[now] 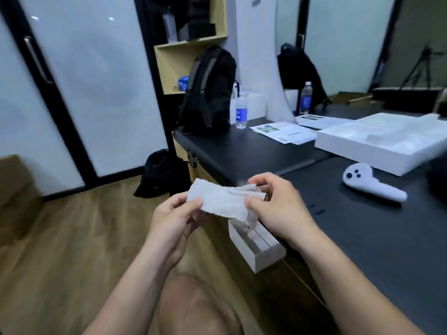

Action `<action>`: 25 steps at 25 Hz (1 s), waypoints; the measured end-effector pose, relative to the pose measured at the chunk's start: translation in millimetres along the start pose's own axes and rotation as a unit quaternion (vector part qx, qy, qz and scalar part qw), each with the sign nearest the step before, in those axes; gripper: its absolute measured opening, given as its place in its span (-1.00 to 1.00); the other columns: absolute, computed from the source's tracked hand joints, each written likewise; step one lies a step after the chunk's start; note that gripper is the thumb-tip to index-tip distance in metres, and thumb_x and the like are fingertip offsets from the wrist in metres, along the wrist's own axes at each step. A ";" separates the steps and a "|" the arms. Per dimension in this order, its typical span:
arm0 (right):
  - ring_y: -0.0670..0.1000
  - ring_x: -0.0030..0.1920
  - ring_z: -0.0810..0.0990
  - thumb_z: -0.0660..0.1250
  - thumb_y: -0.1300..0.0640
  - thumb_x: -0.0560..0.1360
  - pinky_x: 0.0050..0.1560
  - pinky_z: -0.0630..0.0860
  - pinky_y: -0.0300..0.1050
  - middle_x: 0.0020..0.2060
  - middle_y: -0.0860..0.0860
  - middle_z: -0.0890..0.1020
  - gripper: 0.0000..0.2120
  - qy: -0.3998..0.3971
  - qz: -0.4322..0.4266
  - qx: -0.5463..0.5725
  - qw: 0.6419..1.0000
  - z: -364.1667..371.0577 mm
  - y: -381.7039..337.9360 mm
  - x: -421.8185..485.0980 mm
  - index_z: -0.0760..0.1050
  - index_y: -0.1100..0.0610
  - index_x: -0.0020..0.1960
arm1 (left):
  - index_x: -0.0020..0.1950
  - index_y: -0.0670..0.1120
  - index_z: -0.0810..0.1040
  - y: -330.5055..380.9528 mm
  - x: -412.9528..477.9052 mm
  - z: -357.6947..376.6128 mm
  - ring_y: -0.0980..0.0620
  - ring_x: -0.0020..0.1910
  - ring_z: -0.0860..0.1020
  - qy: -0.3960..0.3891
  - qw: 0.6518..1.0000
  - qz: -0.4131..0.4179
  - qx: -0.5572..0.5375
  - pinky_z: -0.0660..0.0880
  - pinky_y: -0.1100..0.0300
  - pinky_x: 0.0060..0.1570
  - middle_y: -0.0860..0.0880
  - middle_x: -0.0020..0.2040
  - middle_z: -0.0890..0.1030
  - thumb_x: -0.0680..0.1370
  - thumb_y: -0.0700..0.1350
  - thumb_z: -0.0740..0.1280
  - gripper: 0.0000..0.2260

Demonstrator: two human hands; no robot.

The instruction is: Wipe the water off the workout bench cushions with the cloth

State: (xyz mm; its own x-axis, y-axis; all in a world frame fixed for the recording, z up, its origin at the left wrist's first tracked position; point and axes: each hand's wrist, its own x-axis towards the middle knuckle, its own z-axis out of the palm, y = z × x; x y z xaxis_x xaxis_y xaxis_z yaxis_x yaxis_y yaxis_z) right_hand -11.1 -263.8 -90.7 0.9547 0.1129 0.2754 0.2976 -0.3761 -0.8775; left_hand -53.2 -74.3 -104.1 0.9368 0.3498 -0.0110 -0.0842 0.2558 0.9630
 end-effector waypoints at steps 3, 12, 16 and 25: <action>-0.13 -0.17 0.58 0.40 0.14 0.40 -0.22 0.44 -0.25 -0.20 -0.19 0.62 -0.81 0.110 -0.002 -0.093 0.990 -49.8 14.0 -6.1 0.53 -0.09 -0.03 | 0.04 -0.21 0.61 -10.5 22.2 65.6 -0.10 -0.10 0.67 -0.072 0.995 -0.005 0.067 0.63 0.02 -0.08 -0.19 -0.04 0.69 0.49 -0.30 0.39 -0.86; 0.00 0.03 0.49 0.33 0.01 0.43 0.03 0.48 -0.09 0.01 -0.07 0.58 -0.77 0.113 0.158 -0.284 0.939 -78.5 89.1 12.4 0.50 -0.09 0.09 | -0.13 0.06 0.50 -82.7 99.0 152.9 -0.05 -0.05 0.55 -0.125 0.830 0.165 0.518 0.49 0.02 0.04 0.06 -0.18 0.61 0.37 0.01 0.33 -0.88; 0.04 0.24 0.38 0.33 -0.05 0.42 0.23 0.41 -0.02 0.16 -0.04 0.47 -0.57 0.096 0.162 -0.365 0.912 -84.6 90.9 18.0 0.41 -0.11 0.28 | -0.01 0.11 0.51 -78.5 110.2 145.0 0.01 0.07 0.47 -0.150 0.784 0.227 0.558 0.41 0.00 0.13 0.09 -0.03 0.54 0.40 0.17 0.34 -0.76; 0.06 -0.13 0.65 0.41 -0.35 0.25 -0.21 0.51 -0.13 -0.11 0.09 0.69 -0.48 -0.164 -0.066 0.223 0.959 -10.2 -92.0 93.7 0.52 0.05 -0.06 | -0.13 -0.12 0.57 109.7 105.9 22.9 -0.06 -0.20 0.61 -0.214 0.968 0.090 0.093 0.45 0.09 -0.15 -0.13 -0.19 0.64 0.40 0.36 0.13 -0.44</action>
